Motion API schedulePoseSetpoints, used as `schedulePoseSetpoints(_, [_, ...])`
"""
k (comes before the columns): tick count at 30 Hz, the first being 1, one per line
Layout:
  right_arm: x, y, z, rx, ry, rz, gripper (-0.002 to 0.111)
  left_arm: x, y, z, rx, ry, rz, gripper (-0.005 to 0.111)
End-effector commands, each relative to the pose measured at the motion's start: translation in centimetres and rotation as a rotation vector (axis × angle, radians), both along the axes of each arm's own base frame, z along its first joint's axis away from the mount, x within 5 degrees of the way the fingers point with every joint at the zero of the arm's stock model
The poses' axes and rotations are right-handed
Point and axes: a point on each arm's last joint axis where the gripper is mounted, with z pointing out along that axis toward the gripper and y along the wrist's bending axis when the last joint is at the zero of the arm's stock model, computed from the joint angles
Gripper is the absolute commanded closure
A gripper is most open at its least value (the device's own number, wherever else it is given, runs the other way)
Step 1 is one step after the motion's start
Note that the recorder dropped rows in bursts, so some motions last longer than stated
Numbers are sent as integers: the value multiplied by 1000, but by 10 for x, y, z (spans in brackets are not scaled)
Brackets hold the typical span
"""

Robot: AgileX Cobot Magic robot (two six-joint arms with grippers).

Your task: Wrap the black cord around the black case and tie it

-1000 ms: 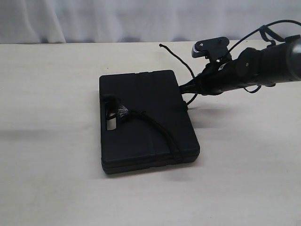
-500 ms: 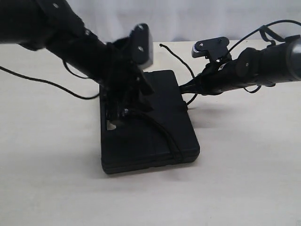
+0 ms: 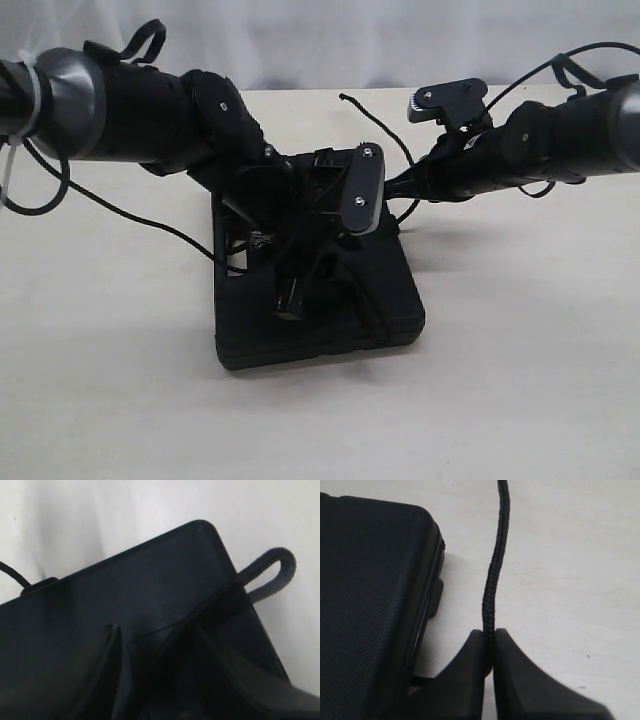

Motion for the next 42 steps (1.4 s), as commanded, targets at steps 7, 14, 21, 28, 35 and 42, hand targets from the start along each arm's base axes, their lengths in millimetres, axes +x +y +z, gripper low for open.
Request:
schedulePoseSetpoints(7, [0, -2, 0, -6, -9, 0, 104, 5, -1, -9, 23, -46, 10, 89])
schedulePoseSetpoints(14, [0, -2, 0, -6, -9, 0, 104, 10, 0, -8, 9, -45, 92, 107])
schedulePoseSetpoints(21, [1, -2, 0, -6, -13, -1, 104, 47, 32, -3, -95, 12, 529, 107])
schedulePoseSetpoints(28, [1, -2, 1, -9, -23, 2, 104, 83, 63, 8, -333, 42, 1038, 107])
schedulePoseSetpoints(35, [6, -3, 5, -6, -86, -12, 104, 90, 67, 6, -383, 17, 1113, 107])
schedulePoseSetpoints(42, [6, 3, 7, -19, -132, 9, 104, 97, 69, -15, -399, 31, 1204, 107])
